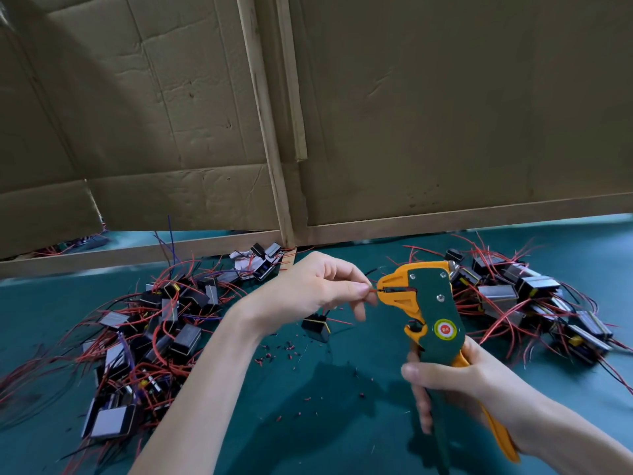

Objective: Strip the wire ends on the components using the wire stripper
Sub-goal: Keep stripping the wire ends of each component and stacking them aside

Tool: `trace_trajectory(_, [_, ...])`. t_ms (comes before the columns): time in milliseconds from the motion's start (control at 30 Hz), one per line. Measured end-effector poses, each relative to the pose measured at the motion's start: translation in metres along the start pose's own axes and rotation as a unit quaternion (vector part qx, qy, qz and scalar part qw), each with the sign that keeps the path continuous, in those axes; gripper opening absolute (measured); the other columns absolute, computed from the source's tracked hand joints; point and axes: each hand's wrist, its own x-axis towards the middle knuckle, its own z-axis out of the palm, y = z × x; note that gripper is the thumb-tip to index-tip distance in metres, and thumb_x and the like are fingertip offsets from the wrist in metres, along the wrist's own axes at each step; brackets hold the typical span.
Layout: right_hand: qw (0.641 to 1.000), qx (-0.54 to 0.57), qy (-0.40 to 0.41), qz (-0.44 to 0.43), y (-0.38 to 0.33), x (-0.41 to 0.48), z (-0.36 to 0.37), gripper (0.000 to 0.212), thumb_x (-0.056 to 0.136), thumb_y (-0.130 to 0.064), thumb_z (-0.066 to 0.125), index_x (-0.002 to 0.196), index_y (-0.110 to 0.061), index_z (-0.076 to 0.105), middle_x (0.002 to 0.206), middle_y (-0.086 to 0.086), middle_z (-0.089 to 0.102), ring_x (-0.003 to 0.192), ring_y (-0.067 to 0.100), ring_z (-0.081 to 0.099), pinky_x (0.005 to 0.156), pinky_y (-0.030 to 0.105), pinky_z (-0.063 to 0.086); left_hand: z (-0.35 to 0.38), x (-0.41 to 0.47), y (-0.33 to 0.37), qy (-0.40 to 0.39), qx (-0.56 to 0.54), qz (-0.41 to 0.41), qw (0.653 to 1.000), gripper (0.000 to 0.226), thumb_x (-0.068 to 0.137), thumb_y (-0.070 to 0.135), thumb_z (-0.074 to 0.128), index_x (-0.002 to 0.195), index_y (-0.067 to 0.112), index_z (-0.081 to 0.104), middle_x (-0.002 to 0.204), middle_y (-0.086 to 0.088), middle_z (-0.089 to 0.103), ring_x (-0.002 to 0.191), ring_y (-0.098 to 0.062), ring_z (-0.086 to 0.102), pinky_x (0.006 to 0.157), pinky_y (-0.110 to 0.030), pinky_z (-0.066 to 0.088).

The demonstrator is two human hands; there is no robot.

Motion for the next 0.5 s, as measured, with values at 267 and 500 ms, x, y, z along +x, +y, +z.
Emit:
trace_trajectory(267, [0.994,-0.016,0.097,-0.04,0.01,0.001,0.019,0.043,0.055,-0.038,0.082,0.047,-0.008,0.052,0.044,0.017,0.044,0.033,0.025,0.044,0.038,0.027,0.041,-0.003,0.0,-0.005,-0.009,0.005,-0.022,1.0,0.019,0.099,0.013,0.051,0.093,0.018,0.068,0.068,0.007,0.068,0.057,-0.008,0.037,0.055,-0.014,0.033])
trace_trajectory(500, [0.993,0.101,0.035,-0.042,0.012,0.015,-0.004,0.046,0.047,-0.026,0.097,0.08,-0.007,0.07,0.076,0.028,0.062,0.071,0.044,0.064,0.071,0.052,0.056,0.017,0.023,-0.047,0.109,-0.048,-0.143,0.983,0.008,0.097,0.009,0.037,0.103,0.012,0.034,0.063,-0.006,0.071,0.053,-0.015,0.033,0.05,-0.02,0.031])
